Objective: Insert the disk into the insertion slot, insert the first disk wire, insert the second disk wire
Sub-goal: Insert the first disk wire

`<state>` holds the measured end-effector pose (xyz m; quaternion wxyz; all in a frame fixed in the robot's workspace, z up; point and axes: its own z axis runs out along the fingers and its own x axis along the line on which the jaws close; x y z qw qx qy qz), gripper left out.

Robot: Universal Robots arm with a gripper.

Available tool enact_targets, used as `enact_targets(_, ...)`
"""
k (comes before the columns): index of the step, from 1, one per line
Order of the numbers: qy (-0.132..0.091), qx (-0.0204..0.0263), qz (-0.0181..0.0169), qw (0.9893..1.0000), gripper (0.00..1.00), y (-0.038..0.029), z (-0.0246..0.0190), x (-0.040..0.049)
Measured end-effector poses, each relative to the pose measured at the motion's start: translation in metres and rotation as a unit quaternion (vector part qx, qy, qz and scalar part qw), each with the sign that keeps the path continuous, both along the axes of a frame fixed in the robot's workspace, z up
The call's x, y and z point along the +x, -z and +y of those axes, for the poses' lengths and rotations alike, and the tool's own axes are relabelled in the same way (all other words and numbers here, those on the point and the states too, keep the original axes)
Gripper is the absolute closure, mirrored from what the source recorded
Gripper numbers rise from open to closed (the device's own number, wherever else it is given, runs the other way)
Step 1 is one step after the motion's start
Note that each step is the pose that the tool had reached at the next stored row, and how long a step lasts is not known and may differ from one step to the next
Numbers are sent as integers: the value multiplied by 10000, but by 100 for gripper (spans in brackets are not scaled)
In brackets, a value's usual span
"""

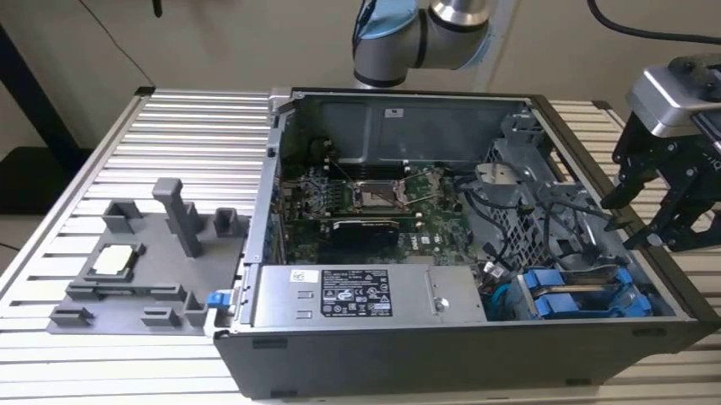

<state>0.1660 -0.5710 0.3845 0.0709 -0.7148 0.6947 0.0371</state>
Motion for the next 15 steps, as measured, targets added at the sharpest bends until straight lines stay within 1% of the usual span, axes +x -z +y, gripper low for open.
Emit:
enact_targets(3, 0, 0, 1, 10000, 49, 0, 0, 0)
enact_targets(5, 0, -1, 2, 10000, 62, -1, 0, 0)
enact_targets(8, 0, 0, 3, 10000, 80, -1, 0, 0)
enact_targets(15, 0, -1, 5, 10000, 81, -1, 0, 0)
